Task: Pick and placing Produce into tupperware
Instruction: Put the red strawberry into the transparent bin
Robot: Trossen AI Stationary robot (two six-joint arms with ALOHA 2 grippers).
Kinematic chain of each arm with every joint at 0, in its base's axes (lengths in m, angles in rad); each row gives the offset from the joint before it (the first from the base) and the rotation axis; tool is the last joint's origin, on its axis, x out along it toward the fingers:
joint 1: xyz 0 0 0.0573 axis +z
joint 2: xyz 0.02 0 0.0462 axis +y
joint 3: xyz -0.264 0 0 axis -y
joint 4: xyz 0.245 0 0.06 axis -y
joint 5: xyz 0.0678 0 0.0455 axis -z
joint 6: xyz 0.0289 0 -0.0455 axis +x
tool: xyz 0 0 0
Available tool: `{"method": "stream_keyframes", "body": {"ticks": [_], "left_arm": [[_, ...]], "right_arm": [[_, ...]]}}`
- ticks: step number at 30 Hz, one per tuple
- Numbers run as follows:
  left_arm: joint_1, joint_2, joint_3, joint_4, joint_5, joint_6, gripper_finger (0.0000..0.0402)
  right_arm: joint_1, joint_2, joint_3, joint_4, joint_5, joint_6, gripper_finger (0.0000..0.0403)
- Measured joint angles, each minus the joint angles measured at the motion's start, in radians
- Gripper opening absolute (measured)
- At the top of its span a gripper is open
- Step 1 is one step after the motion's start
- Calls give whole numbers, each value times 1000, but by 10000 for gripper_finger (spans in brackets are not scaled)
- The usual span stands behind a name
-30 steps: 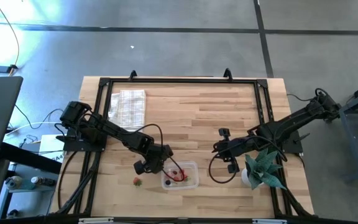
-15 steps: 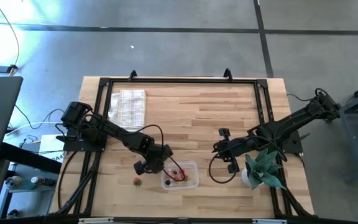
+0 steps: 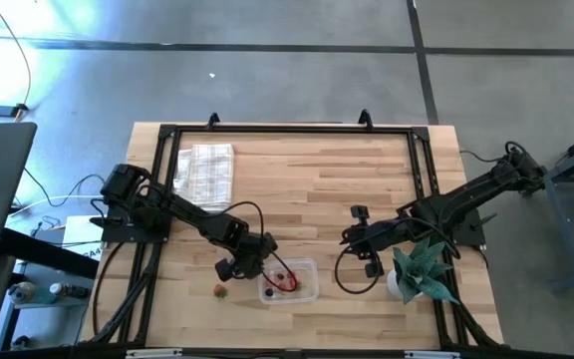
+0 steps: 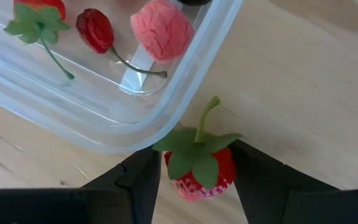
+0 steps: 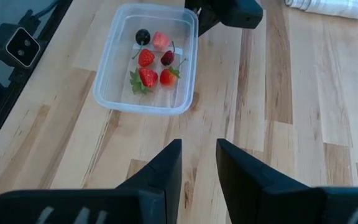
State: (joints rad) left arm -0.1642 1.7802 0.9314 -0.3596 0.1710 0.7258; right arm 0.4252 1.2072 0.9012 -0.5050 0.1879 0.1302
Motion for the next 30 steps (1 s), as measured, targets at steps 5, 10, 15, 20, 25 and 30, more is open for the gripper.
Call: {"method": "stream_keyframes", "body": {"ticks": [5, 10, 15, 20, 25, 30], "left_arm": [[0, 0, 0, -4, 9, 3, 133], [0, 0, -1, -3, 23, 3, 130], [0, 0, -1, -1, -4, 0, 182], [0, 0, 2, -4, -4, 0, 172], [0, 4, 20, -17, 3, 3, 126], [0, 5, 36, -18, 0, 3, 130]], "right_arm": [[0, 0, 0, 1, 0, 0, 90], [0, 0, 0, 1, 0, 0, 90], [0, 0, 0, 1, 0, 0, 90], [0, 0, 0, 1, 0, 0, 90], [0, 0, 0, 1, 0, 0, 90], [0, 0, 0, 1, 0, 0, 90]]}}
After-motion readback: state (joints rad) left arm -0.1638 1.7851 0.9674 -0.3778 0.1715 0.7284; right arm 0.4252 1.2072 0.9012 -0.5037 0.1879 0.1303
